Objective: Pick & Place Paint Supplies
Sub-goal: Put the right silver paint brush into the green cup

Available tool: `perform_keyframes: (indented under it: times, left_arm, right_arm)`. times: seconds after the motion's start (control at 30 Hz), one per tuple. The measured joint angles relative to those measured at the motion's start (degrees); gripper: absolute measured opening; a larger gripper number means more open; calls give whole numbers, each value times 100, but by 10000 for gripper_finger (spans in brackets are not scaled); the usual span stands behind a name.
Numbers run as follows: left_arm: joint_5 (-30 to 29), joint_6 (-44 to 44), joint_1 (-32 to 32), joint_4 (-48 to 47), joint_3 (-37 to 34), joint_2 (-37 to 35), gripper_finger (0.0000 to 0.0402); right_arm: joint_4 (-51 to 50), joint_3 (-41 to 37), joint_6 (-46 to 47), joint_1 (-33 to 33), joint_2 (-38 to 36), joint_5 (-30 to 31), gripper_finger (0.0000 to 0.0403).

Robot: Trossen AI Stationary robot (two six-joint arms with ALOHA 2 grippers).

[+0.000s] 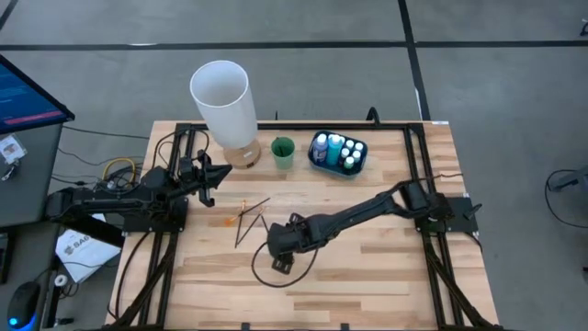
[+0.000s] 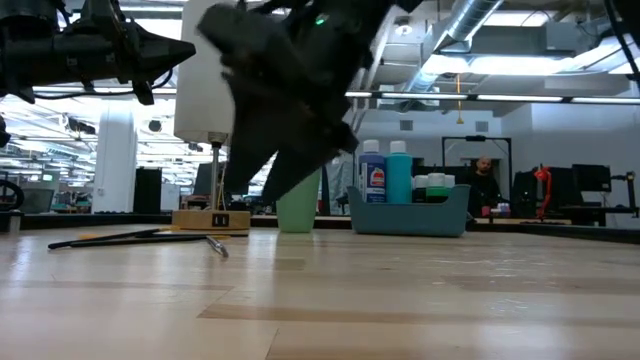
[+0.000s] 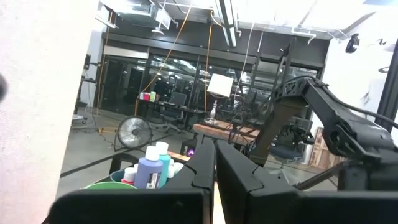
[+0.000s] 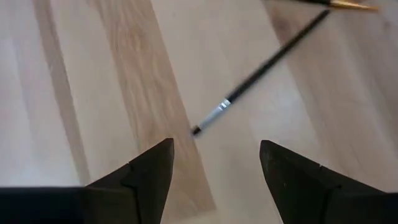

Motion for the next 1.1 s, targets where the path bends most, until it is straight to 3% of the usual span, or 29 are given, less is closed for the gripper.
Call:
perform_keyframes:
  times: [0.37,1.1]
  left_arm:
    - [0,-2,0,42,0,-2,2]
    - [0,0,0,68,0,-2,2]
  right_arm:
    - [-747,962,223,7,731,9,232]
    - [-677,981,762,81,1025,486,232]
